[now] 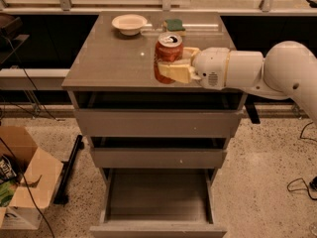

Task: Pick coke can from bottom drawer and place on counter

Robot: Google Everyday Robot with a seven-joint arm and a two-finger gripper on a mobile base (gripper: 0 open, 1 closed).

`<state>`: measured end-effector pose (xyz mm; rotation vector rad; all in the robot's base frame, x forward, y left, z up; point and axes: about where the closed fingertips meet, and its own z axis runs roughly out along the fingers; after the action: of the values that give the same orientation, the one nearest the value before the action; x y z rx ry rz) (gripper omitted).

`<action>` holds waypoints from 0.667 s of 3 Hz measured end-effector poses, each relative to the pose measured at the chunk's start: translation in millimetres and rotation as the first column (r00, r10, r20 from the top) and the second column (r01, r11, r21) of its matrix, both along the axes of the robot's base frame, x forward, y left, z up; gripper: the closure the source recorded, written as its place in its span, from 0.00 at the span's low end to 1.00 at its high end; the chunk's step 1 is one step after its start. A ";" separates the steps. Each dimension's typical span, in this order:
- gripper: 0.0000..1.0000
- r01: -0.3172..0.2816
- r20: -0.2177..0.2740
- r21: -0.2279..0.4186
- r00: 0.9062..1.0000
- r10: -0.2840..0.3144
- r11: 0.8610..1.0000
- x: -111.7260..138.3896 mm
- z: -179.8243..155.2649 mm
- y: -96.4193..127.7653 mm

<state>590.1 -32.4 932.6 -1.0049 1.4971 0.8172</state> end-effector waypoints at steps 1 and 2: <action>1.00 0.043 0.023 -0.009 0.999 -0.042 0.999 27.5 -6.8 0.2; 1.00 0.073 0.040 -0.002 0.997 -0.073 0.997 55.8 -10.2 -2.2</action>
Offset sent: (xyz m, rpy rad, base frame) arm 0.0916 -0.0120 -0.0134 0.0051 -0.0613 -0.1205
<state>645.9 -34.6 922.4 -0.9587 1.4932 0.7391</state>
